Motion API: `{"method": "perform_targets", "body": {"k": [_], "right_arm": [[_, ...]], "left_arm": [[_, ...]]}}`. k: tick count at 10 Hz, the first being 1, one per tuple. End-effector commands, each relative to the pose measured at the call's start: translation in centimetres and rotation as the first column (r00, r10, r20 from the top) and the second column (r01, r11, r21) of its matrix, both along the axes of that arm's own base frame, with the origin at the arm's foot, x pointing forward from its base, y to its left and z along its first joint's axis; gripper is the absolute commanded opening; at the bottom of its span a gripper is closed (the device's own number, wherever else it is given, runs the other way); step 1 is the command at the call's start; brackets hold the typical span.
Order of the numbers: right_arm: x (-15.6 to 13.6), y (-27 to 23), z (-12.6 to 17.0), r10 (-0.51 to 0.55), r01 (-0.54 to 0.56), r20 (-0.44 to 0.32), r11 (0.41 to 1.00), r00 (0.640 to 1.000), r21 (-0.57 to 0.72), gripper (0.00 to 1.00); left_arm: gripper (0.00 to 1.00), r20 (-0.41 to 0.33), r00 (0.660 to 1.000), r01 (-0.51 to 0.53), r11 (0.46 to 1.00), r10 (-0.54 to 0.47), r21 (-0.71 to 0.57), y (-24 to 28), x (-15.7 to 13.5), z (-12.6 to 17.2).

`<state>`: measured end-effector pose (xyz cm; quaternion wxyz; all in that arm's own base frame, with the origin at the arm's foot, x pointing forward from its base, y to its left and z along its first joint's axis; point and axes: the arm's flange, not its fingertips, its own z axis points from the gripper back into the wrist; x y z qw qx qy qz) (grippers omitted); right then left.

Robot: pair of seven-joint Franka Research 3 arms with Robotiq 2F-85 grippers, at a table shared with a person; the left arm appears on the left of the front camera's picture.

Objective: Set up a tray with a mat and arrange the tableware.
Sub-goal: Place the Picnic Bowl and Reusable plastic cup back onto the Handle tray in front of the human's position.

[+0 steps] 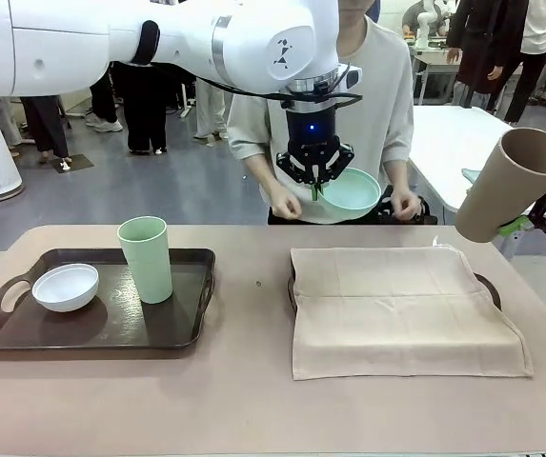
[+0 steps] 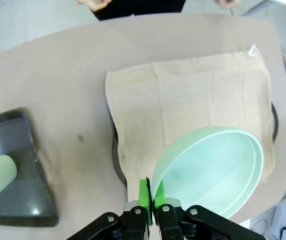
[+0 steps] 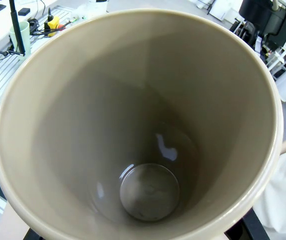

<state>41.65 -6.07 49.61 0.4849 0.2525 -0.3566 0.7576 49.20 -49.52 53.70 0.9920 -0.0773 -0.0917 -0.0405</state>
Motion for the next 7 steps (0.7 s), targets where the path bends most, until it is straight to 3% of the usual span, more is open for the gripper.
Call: {"method": "perform_targets", "body": {"k": [1, 3, 5, 7], "right_arm": [[0.0, 0.0, 0.0, 0.0, 0.0, 0.0, 1.0, 1.0, 0.0, 0.8], [2.2, -0.4, -1.8, -0.041, 0.044, -0.12, 0.999, 0.992, 0.023, 0.8], [5.0, -0.3, -6.0, -0.081, 0.089, -0.264, 0.996, 0.961, 0.02, 0.8], [6.9, -0.5, -9.3, -0.112, 0.126, -0.312, 0.992, 0.943, 0.025, 0.8]], "left_arm": [[0.0, -0.004, 1.0, 0.009, 1.0, -0.009, -0.008, 0.2, 0.1, 0.5], [0.04, -0.028, 1.0, 0.013, 1.0, -0.014, -0.016, 0.3, 0.6, -1.4], [0.04, -0.104, 0.993, 0.048, 0.997, -0.054, -0.054, 0.9, 1.9, -4.8], [0.04, -0.156, 0.985, 0.074, 0.996, -0.079, -0.041, 0.5, 2.7, -8.7]]}}
